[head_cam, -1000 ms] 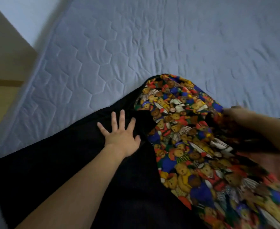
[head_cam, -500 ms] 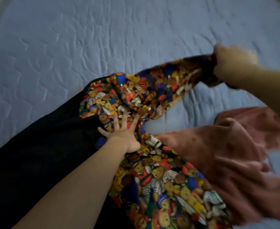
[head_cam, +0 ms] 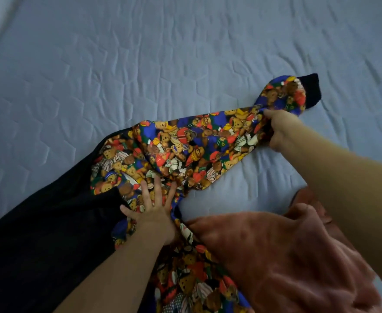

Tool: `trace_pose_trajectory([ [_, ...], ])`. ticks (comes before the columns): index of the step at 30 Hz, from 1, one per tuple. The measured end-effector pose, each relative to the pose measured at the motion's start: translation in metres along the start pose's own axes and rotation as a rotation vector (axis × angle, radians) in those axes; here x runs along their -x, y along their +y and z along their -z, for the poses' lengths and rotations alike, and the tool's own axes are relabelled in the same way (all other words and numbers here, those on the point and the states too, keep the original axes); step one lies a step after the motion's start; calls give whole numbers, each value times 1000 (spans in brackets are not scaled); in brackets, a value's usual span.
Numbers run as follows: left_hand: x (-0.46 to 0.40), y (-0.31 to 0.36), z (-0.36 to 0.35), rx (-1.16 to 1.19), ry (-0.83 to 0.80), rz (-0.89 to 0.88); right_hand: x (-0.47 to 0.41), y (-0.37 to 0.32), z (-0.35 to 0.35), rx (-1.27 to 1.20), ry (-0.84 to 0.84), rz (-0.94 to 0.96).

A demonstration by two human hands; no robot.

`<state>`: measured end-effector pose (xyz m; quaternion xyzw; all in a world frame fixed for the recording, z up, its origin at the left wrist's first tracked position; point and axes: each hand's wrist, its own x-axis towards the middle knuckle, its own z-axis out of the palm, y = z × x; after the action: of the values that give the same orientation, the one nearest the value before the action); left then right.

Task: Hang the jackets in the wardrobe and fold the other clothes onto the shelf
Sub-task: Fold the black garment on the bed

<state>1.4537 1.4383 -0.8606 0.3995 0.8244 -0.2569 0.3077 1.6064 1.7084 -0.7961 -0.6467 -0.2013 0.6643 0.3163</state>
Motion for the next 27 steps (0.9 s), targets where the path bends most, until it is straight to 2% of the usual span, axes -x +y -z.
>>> trace_pose_trajectory([
  [3,0,0,3,-11,-17,8,-15,-42,5,-417,10,268],
  [5,-1,2,4,-38,-36,19,-23,-59,23,-634,-34,282],
  [6,-1,2,5,-51,-43,29,-26,-58,34,-646,-43,269],
  [9,-1,4,5,-89,-62,65,-24,-28,62,-495,-36,150],
  [11,-1,5,5,-105,-67,76,-21,-24,66,-334,-133,123],
  [13,-2,5,5,-119,-70,81,-25,-45,65,-307,-221,106],
  [17,-2,6,3,-127,-55,93,-36,-79,63,-334,-29,236],
  [20,-1,7,4,-126,-45,101,-30,-53,43,-155,-174,73],
  [22,-3,7,1,-111,-27,96,-28,-38,29,-11,-95,15],
  [25,-4,5,0,-87,-1,73,-28,-33,18,36,137,177],
  [27,-6,3,-3,-52,21,48,-18,-30,10,11,161,281],
])
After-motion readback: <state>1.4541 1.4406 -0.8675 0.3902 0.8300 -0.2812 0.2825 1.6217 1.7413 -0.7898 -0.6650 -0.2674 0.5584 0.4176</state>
